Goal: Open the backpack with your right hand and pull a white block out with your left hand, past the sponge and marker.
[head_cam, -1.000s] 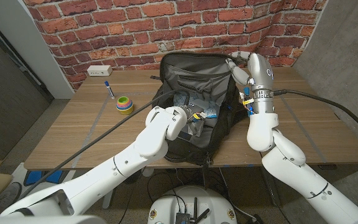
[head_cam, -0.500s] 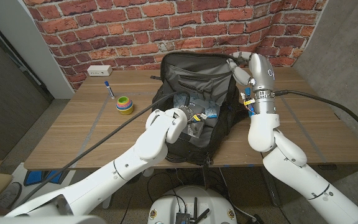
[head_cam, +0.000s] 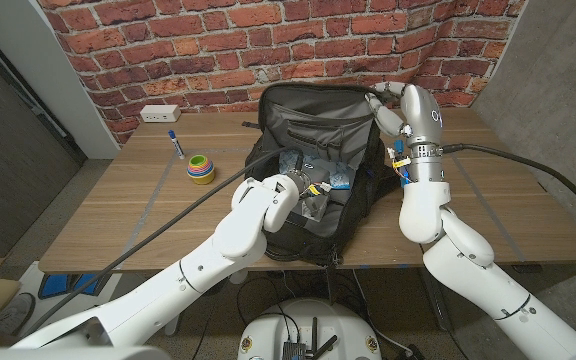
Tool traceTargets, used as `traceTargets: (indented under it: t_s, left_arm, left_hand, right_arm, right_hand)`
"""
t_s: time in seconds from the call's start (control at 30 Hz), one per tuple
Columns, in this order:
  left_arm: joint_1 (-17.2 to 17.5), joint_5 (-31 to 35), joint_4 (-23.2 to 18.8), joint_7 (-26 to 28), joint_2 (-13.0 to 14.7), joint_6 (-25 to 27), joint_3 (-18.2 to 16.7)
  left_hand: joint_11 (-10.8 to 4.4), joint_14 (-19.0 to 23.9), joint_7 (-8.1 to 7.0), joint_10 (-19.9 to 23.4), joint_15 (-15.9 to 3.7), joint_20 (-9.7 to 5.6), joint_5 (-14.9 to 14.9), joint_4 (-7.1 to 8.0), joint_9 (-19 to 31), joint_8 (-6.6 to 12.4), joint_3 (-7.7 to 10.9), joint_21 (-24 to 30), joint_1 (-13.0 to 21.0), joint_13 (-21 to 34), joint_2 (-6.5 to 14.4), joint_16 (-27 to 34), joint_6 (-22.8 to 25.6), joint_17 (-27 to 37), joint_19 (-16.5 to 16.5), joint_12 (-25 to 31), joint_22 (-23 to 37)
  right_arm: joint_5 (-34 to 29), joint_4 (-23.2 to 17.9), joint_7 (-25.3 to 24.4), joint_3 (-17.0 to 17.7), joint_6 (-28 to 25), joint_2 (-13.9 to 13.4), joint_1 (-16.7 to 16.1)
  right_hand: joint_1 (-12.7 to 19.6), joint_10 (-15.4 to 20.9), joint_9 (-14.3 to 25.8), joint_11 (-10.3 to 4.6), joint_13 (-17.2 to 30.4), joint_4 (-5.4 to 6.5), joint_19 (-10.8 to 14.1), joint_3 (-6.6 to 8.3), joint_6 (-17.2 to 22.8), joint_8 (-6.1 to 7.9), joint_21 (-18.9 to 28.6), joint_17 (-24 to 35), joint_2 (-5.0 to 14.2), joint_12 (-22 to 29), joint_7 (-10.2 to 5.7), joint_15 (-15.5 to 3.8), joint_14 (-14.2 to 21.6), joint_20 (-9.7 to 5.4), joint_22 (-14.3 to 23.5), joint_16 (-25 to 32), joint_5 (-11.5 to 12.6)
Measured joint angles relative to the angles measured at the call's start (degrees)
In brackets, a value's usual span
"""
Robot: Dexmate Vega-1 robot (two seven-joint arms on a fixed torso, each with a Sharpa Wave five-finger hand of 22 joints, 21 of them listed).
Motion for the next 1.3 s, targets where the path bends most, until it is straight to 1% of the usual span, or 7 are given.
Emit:
traceTargets:
  t_s: [0.4,0.5,0.97,1.13,1.17,1.27,1.3]
  left_arm:
    - [1.0,-1.3,-1.9,0.4,0.3,0.7,-1.2]
    - [1.4,-1.5,-2.6,0.4,0.3,1.1,-1.5]
    - [3.6,-2.2,-6.9,-1.5,0.5,3.6,-3.8]
    - [3.8,-3.0,-7.3,-2.1,0.5,4.5,-4.0]
    - [4.6,-3.3,-8.8,-2.2,0.6,4.9,-5.1]
    - [4.6,-3.9,-8.8,-2.4,0.6,5.6,-5.1]
    - [5.4,-4.1,-10.2,-2.4,0.7,5.9,-6.1]
  left_hand:
    - [0.07,0.1,-0.20,0.3,0.07,0.00,0.0,-0.23,0.0,-0.01,-0.23,0.0,0.5,0.0,-0.5,0.0,1.0,0.0,0.0,-0.2,0.0]
    - [0.08,0.1,-0.16,0.3,0.07,0.00,0.0,-0.23,0.0,-0.42,-0.23,0.0,0.5,0.0,-0.5,-0.1,1.1,0.0,0.0,-0.2,0.0]
    - [0.09,0.2,-0.16,0.3,0.19,0.00,-0.1,-0.07,0.0,-0.69,-0.55,0.0,0.5,0.0,-0.5,-0.5,1.1,-0.1,0.0,-0.4,0.0]
    - [0.09,1.0,-0.12,0.3,-0.26,0.00,-0.1,0.16,0.0,-1.02,-0.93,0.0,0.5,0.0,-0.5,-0.7,1.5,0.0,0.0,-0.5,0.0]
    - [0.09,0.8,-0.06,0.3,-0.44,0.00,-0.1,0.16,0.0,-1.12,-0.93,0.0,0.5,-0.1,-0.5,-0.7,1.6,-0.1,0.0,-0.5,0.0]
    - [0.09,0.8,-0.08,0.3,-0.46,0.00,-0.1,0.16,0.0,-1.13,-0.93,0.0,0.5,0.0,-0.5,-0.7,1.6,-0.2,0.0,-0.5,0.0]
    - [0.09,0.8,-0.07,0.3,-0.46,0.00,-0.1,0.16,0.0,-1.13,-0.93,0.0,0.5,0.0,-0.5,-0.7,1.6,-0.2,0.0,-0.5,0.0]
  right_arm:
    - [-0.1,0.4,0.3,-0.2,-0.2,0.1,0.6]
    - [-0.1,0.6,0.3,-0.2,-0.2,0.1,0.8]
    - [0.2,1.3,0.3,-0.5,-0.3,0.4,1.5]
    - [0.2,1.6,0.3,-0.7,-0.3,0.5,1.8]
    - [0.2,1.6,0.3,-0.8,-0.4,0.5,1.9]
    - [0.2,1.8,0.3,-0.9,-0.4,0.5,2.1]
    - [0.2,1.8,0.3,-0.9,-0.5,0.5,2.1]
  right_hand:
    - [0.1,0.0,0.3,0.00,0.0,-0.01,-0.3,-0.01,0.1,-0.02,0.4,0.3,0.13,0.0,-0.12,0.00,0.0,0.31,0.0,0.0,0.0]
    - [0.1,0.0,0.3,0.00,0.0,-0.02,-0.3,-0.02,0.1,-0.03,0.4,0.3,0.13,0.0,-0.15,0.00,0.0,0.31,0.0,0.0,0.0]
    - [0.1,0.0,0.3,0.00,0.0,-0.08,-0.4,-0.08,0.0,-0.06,0.9,0.3,0.12,-0.2,-0.22,0.00,0.0,0.25,-0.3,-0.2,0.0]
    - [0.1,0.0,0.3,0.00,0.0,-0.11,-0.4,-0.10,0.0,-0.25,0.9,0.5,0.12,-0.2,-0.21,0.00,0.0,0.20,-0.3,-0.2,0.0]
    - [0.1,0.0,0.3,0.00,0.0,-0.11,-0.4,-0.11,0.0,-0.25,0.9,0.5,0.12,-0.2,-0.21,0.00,0.0,0.20,-0.3,-0.2,0.0]
    - [0.1,0.0,0.3,0.00,0.0,-0.13,-0.4,-0.13,0.0,-0.26,0.9,0.5,0.12,-0.2,-0.21,0.00,0.0,0.20,-0.3,-0.2,0.0]
    - [0.1,0.0,0.3,0.00,0.2,-0.15,-0.4,-0.15,0.0,-0.26,0.9,0.5,0.12,-0.2,-0.21,0.00,0.0,0.20,-0.3,-0.2,0.0]
